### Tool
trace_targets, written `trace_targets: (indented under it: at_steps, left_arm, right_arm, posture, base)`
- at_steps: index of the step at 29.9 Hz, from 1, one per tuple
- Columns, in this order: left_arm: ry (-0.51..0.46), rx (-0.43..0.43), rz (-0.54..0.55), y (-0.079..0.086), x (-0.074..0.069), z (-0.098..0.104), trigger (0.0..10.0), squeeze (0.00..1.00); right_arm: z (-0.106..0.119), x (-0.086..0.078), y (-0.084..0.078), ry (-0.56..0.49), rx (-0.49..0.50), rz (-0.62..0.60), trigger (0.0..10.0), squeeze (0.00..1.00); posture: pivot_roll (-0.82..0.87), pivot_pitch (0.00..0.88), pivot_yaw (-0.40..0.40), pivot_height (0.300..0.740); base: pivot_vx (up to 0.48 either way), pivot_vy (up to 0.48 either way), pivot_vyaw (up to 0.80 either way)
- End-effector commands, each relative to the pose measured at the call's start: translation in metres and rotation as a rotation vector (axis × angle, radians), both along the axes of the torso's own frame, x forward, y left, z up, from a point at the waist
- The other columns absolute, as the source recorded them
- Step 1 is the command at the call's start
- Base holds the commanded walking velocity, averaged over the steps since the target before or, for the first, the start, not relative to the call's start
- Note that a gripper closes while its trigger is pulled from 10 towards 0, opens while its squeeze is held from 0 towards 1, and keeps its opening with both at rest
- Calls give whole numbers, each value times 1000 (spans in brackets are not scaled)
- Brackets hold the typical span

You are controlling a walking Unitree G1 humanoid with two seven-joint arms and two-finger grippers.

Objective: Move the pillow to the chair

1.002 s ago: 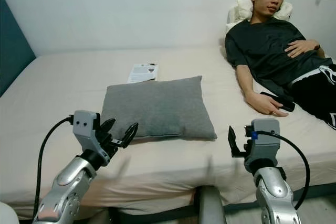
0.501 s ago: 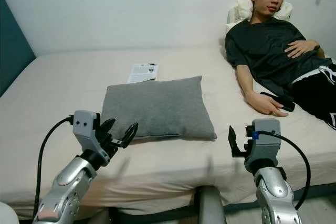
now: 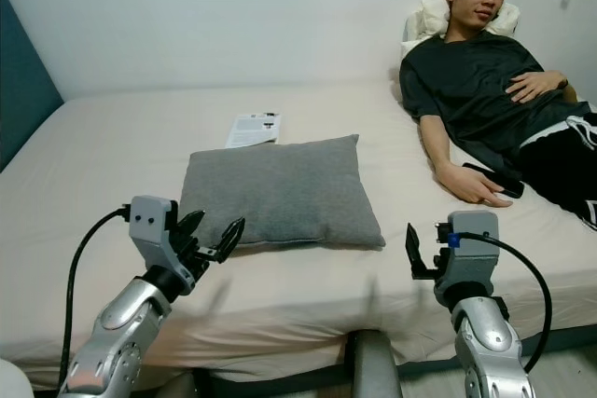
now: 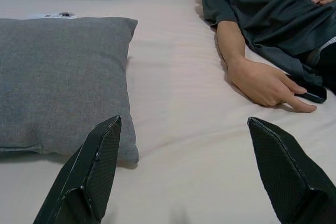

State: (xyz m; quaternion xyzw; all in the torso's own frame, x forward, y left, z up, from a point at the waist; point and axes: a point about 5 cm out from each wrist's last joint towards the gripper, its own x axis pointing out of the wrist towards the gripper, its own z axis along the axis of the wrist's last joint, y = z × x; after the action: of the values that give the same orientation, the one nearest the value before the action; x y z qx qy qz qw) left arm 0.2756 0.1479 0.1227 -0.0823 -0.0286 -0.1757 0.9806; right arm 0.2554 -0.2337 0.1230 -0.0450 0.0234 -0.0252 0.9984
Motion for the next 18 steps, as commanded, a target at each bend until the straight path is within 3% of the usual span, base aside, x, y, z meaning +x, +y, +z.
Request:
trace_targets:
  at_steps: [1,18]
  left_arm:
    - [-4,31,11,4,1,3,10000,0]
    - [-14,95,25,4,3,4,10000,0]
  right_arm:
    - [4,0,0,-12,18,-5,10000,0]
    - [4,0,0,-12,17,-3,10000,0]
  posture:
    - [-111,50,16,376]
    - [-111,45,14,376]
  base:
    - [0,0,0]
    - [0,0,0]
